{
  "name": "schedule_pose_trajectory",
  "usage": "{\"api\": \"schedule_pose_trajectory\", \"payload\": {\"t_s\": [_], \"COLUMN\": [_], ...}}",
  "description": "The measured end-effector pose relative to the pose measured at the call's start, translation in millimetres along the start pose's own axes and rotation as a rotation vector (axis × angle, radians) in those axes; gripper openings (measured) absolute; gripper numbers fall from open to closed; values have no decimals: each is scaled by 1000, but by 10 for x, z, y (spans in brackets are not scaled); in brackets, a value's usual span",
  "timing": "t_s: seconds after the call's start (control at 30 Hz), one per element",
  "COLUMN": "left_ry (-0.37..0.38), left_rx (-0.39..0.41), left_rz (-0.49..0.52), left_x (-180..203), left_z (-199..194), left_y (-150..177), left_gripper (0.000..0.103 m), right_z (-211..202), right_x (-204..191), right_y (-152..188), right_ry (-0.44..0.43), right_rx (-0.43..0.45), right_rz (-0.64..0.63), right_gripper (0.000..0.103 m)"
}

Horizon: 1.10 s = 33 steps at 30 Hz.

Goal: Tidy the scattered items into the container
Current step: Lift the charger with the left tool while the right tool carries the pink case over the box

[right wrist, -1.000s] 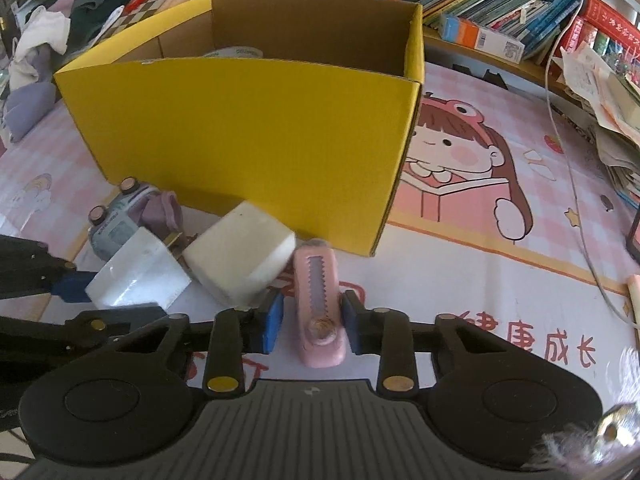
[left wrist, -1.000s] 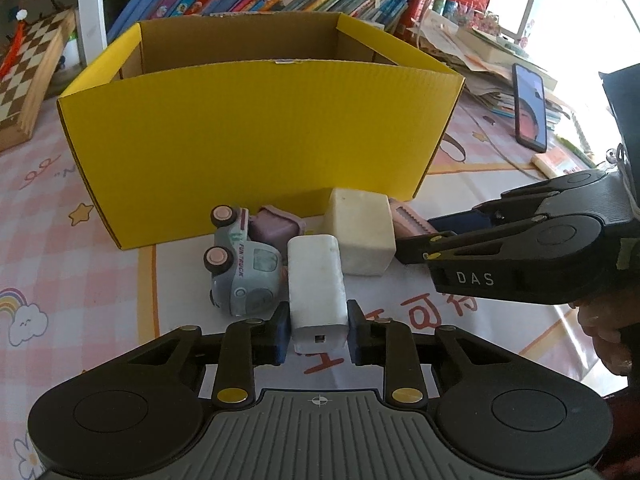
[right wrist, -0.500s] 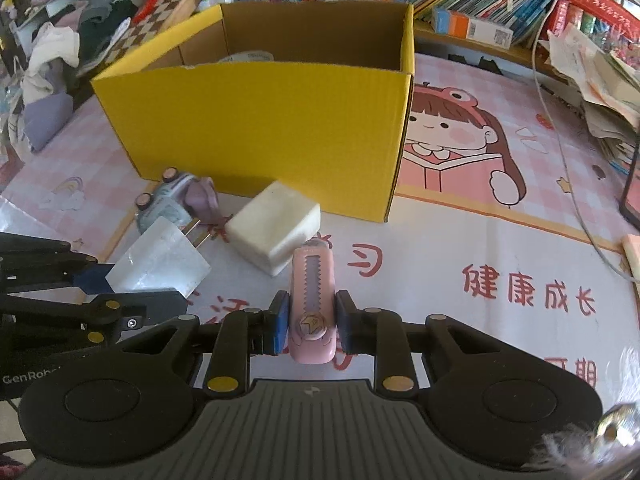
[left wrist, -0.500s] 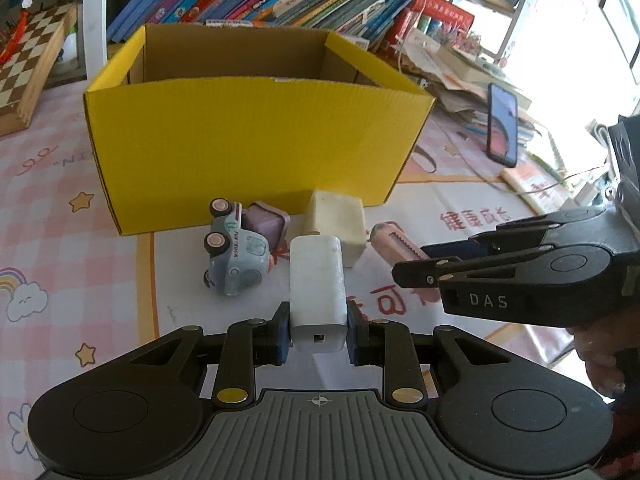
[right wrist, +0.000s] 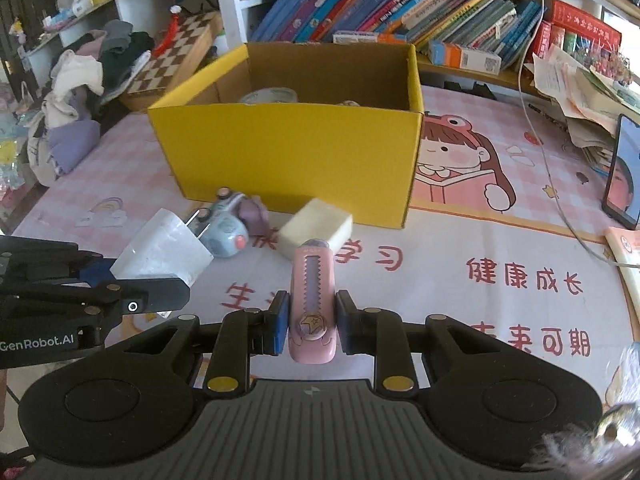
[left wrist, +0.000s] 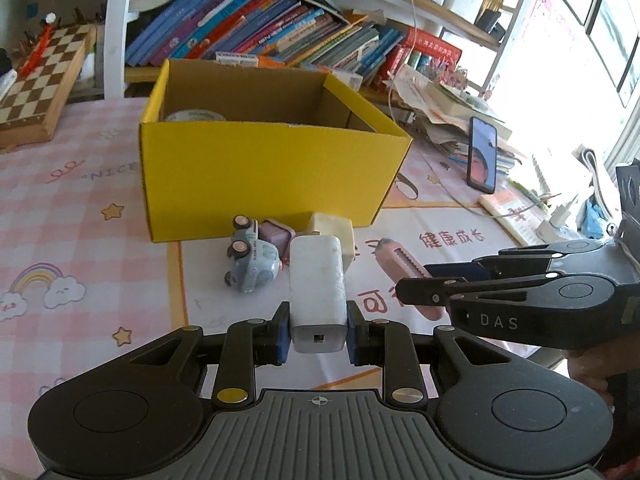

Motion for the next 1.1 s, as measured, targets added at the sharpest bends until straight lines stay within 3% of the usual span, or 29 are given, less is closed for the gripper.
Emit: {"api": "schedule_pose_trajectory", "payload": {"t_s": [0.43, 0.83, 1.1], "left_ry": [18, 31, -20], "left_rx": [96, 192, 229], "left_rz": [33, 83, 130], "left_x": [-4, -41, -135], "left_z": [-404, -459, -385], "left_y": [-191, -740, -1217], "left_gripper": [25, 25, 25], "right_z": [-352, -456, -310], "right_x": [-163, -125, 78], "right_y": [-226, -832, -1368], "right_ry": [-26, -34, -40], "right_rx": [105, 218, 275], "right_rz": [7, -46, -105], "right_gripper": [23, 23, 23]}}
Point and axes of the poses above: each gripper's, at about its wrist camera, not at the fingertips, and z roughly the way its jaws point, x to its right, y to its underside, the point moved 6 cm from there along z, roughly the way its jaws point, and after that the axes turned 11 degrees about y, right-handed, at the moved point
